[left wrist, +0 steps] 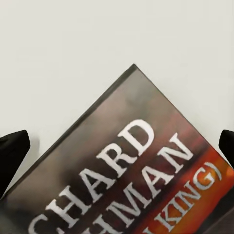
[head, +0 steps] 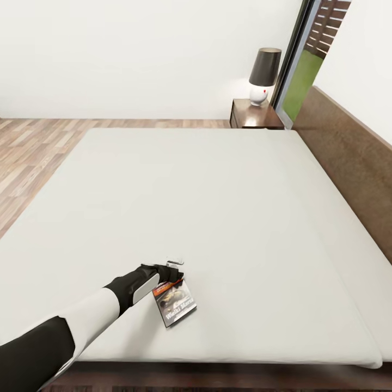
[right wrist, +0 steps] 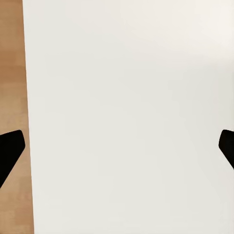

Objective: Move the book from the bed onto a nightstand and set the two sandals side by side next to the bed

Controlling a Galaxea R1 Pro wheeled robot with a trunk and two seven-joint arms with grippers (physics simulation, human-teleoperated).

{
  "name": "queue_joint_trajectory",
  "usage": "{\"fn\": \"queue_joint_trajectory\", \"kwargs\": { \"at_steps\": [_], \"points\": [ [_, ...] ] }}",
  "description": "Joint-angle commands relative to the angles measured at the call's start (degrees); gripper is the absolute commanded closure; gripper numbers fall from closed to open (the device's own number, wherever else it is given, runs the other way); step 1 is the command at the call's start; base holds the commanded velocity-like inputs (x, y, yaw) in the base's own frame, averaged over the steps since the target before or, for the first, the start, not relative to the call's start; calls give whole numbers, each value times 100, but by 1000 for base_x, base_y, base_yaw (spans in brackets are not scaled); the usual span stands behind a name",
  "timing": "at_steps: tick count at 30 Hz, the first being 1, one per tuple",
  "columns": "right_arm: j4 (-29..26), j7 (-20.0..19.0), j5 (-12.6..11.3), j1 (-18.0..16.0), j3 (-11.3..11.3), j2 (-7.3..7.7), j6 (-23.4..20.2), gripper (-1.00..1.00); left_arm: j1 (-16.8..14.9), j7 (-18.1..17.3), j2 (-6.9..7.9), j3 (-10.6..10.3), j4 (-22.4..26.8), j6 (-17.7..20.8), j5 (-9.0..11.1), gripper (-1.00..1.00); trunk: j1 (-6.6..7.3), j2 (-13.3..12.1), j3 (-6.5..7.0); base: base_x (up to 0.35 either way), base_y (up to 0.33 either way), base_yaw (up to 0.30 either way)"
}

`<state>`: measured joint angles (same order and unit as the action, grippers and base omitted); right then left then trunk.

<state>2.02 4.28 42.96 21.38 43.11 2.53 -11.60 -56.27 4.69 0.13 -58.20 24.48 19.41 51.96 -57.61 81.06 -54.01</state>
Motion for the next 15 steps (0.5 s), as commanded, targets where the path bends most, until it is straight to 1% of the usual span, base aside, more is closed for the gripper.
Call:
{"fn": "queue_joint_trajectory", "kwargs": {
  "at_steps": [1, 15],
  "points": [
    [8, 22, 54, -2, 46, 2, -6, -100, 2, 6, 5, -33, 4, -5, 156, -100, -2, 1, -6, 0, 0, 0],
    [8, 21, 54, -2, 40, 2, 0, -100, 2, 6, 5, -33, 4, -5, 154, -100, -2, 1, -12, 0, 0, 0]
  ]
}}
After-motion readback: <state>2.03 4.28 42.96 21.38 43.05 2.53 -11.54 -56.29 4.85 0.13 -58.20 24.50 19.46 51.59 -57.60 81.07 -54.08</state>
